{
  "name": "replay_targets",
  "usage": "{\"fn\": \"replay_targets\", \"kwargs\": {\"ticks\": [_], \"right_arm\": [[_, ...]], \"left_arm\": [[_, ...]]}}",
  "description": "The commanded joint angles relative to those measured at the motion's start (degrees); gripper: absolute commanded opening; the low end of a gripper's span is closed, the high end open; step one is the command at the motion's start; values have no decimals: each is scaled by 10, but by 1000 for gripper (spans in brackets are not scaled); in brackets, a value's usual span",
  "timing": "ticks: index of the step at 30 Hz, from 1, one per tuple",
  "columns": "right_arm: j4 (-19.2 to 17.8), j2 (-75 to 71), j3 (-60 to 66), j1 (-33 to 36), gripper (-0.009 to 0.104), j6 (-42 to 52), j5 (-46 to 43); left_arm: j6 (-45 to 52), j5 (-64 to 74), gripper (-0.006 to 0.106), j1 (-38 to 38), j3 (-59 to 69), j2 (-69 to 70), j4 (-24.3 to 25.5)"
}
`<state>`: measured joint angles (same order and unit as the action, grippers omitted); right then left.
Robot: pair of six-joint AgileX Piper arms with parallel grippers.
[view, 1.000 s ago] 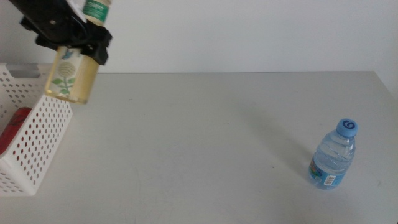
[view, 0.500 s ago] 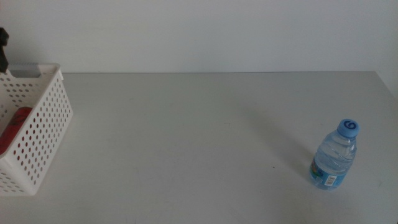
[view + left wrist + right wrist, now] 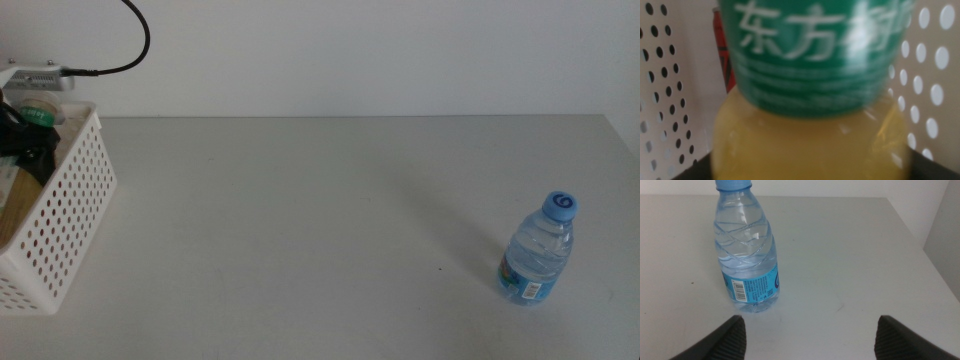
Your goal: Use arms to grab the bottles and put them into the dustbin to the left of the table.
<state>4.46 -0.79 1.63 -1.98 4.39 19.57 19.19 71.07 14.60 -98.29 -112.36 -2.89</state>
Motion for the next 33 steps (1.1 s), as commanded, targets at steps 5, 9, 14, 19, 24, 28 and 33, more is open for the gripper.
{"fn": "replay_targets", "kwargs": {"ticks": [5, 9, 14, 19, 24, 28, 33], "right_arm": [[-3, -12, -5, 0, 66, 3, -41], [-3, -12, -5, 0, 66, 3, -41], [-3, -12, -5, 0, 66, 3, -41], [-3, -12, -5, 0, 66, 3, -41], [-3, -12, -5, 0, 66, 3, -41], [-3, -12, -5, 0, 66, 3, -41], [-3, -12, -5, 0, 66, 3, -41]], "left_arm": [[3, 37, 94, -8, -22, 43, -24], [-11, 43, 94, -27, -30, 65, 8], [-62, 32, 94, -51, -40, 124, 8], [-56, 3, 94, -114, -40, 193, -27], [-61, -14, 94, -210, -19, 258, -13], [-107, -143, 94, -293, 86, 348, 1], [-177, -353, 94, -369, 317, 511, 29]]}}
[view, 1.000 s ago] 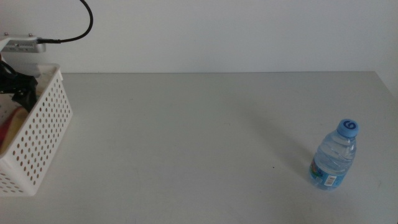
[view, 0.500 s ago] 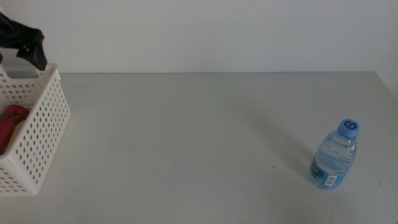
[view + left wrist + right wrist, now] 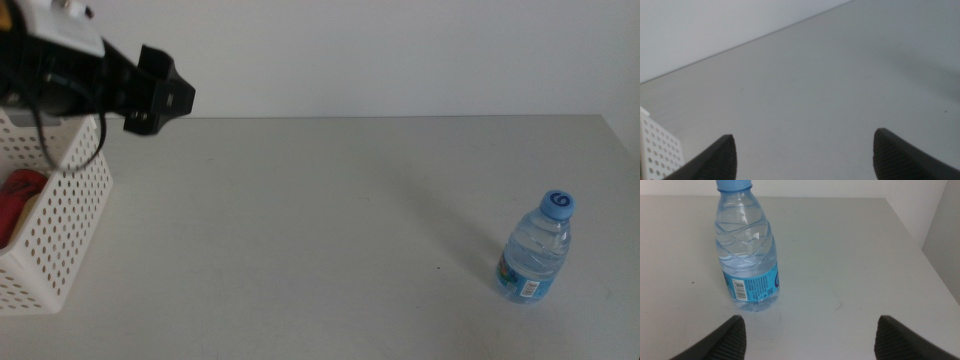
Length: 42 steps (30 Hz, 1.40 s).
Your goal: Use arms to grab the bottles and put them into the dustbin to the left of the table.
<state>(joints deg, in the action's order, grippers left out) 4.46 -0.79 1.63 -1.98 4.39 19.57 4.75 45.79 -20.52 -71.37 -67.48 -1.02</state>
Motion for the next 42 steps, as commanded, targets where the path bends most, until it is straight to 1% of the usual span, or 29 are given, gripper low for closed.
{"fn": "replay_targets", "kwargs": {"ticks": [1, 4, 6, 9, 13, 19, 20, 25, 32, 38, 42], "right_arm": [[-3, -12, -5, 0, 66, 3, -41], [-3, -12, -5, 0, 66, 3, -41], [-3, -12, -5, 0, 66, 3, -41], [-3, -12, -5, 0, 66, 3, -41], [-3, -12, -5, 0, 66, 3, -41], [-3, -12, -5, 0, 66, 3, -41], [-19, -12, -5, 0, 66, 13, -43], [-45, -12, -5, 0, 66, 32, -49], [-45, 3, -5, 0, 66, 30, -150], [-45, 57, -5, 0, 66, 26, -227], [-45, 98, -5, 0, 66, -3, -296]], "left_arm": [[-47, -146, 94, -28, 99, 99, 10], [-71, -221, 94, -42, 211, 191, 10], [-79, -221, 94, -40, 259, 243, 0], [-81, -215, 94, -40, 298, 288, -2], [-81, -195, 94, -40, 308, 315, -2], [-81, -195, 94, -40, 308, 318, -1], [-81, -195, 94, -40, 308, 318, -1], [-81, -195, 94, -40, 308, 318, -1], [-81, -195, 94, -40, 308, 318, -1], [-81, -195, 94, -40, 308, 318, -1], [-81, -195, 94, -40, 308, 318, -1]]}}
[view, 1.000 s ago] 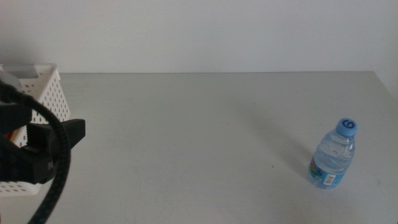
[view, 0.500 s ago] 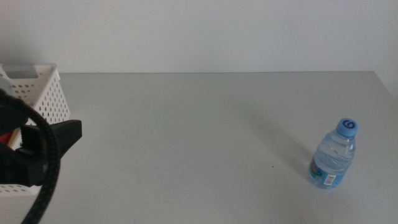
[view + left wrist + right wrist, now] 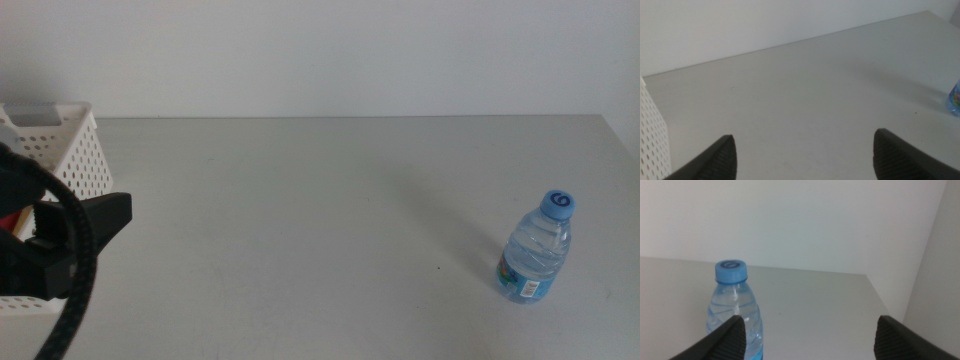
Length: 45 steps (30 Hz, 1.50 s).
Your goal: Use arms to grab the bottles and put them into the dustbin to the left of the table.
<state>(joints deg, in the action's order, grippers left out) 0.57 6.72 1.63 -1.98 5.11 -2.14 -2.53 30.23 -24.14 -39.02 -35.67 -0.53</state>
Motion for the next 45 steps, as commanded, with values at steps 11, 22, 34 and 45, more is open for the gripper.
{"fn": "replay_targets", "kwargs": {"ticks": [11, 22, 34, 45], "right_arm": [[-34, 69, -5, 0, 66, -46, -82], [-37, 121, -5, 4, 66, -72, -68], [-234, 390, -5, 77, 66, -170, -350], [-286, 522, -5, 85, 66, -171, -469]], "left_arm": [[-8, -40, 94, -4, -15, 0, -6], [-8, -40, 94, -4, -15, 0, -6], [-8, -40, 94, -4, -15, 0, -6], [-8, -40, 94, -4, -15, 0, -6]]}}
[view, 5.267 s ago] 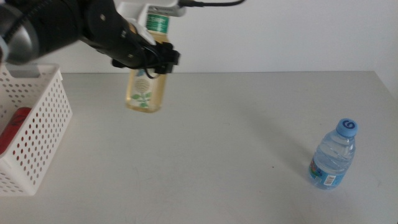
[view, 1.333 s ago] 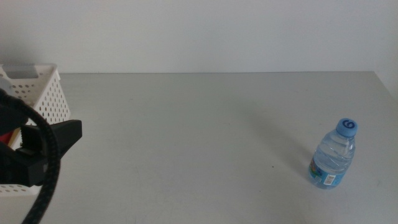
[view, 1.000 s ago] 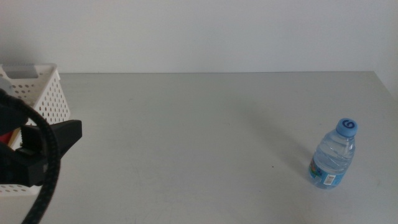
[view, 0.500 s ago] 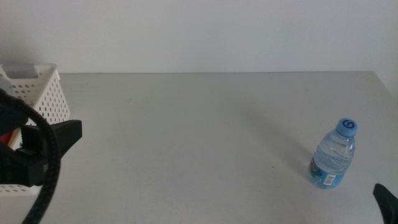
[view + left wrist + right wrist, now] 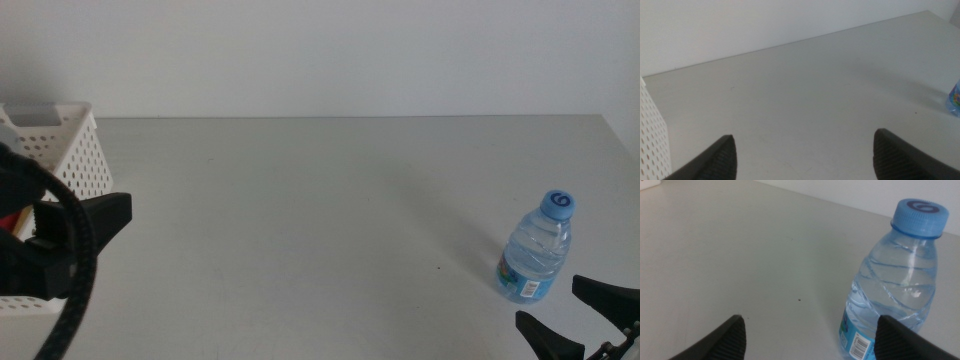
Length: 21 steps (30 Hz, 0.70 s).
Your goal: Use arms to grab the bottles and put them into the dustbin to the left of the table.
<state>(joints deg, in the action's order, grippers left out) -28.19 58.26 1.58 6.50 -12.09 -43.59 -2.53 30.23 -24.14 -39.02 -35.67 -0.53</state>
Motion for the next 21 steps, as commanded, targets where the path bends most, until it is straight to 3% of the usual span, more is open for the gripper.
{"fn": "replay_targets", "kwargs": {"ticks": [1, 3, 9, 21], "right_arm": [[4, 11, -5, 0, 66, 2, -56], [26, 20, -5, -3, 66, 7, -54], [173, 27, -5, -3, 68, 46, -54], [158, 27, -6, -3, 93, 49, -88]], "left_arm": [[-8, -40, 94, -4, -15, 0, -6], [-8, -40, 94, -4, -15, 0, -6], [-8, -40, 94, -4, -15, 0, -6], [-8, -40, 94, -4, -15, 0, -6]]}}
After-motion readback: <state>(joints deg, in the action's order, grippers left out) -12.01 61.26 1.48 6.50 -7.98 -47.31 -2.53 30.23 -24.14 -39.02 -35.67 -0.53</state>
